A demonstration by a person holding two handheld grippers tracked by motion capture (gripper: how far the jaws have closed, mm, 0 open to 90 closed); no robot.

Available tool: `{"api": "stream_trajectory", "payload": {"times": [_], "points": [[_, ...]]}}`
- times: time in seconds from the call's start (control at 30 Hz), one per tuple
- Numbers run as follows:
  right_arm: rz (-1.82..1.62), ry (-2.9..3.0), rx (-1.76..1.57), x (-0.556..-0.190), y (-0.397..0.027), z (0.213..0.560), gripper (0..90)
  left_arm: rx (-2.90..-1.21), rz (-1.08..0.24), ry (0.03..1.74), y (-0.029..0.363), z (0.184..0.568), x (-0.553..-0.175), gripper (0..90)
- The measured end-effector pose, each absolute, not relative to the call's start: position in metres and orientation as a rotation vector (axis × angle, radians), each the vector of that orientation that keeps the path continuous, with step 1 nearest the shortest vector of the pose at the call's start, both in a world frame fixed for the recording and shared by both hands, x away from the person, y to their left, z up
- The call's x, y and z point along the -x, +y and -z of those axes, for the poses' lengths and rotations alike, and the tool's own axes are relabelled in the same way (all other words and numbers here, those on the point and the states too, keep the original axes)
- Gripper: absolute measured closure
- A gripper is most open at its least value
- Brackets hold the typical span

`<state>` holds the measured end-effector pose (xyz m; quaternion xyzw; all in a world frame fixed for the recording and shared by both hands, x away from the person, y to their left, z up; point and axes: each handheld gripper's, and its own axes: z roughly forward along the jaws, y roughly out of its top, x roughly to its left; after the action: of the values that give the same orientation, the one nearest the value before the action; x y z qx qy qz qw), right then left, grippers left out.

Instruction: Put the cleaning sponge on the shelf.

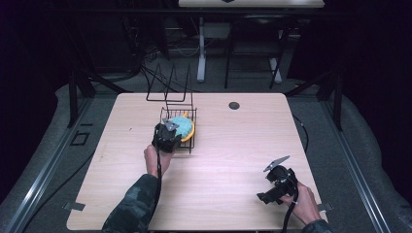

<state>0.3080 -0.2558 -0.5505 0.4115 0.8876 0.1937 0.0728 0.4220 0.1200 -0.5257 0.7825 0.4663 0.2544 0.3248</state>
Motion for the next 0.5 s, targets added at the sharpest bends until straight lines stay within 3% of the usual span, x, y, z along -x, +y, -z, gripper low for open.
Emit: {"api": "stream_trajectory", "payload": {"times": [0.2, 0.47, 0.5], "points": [[-0.592, 2.662, -1.255, -0.308, -0.257, 0.551, 0.8, -2.045, -0.638, 1.243, 0.126, 0.53, -0.42, 69.3], [-0.598, 2.651, -1.248, -0.307, -0.256, 0.55, 0.8, -2.024, -0.648, 1.253, 0.139, 0.51, -0.406, 38.3], [-0.597, 2.65, -1.249, -0.307, -0.257, 0.55, 0.9, -2.022, -0.654, 1.246, 0.141, 0.508, -0.403, 38.3]]}}
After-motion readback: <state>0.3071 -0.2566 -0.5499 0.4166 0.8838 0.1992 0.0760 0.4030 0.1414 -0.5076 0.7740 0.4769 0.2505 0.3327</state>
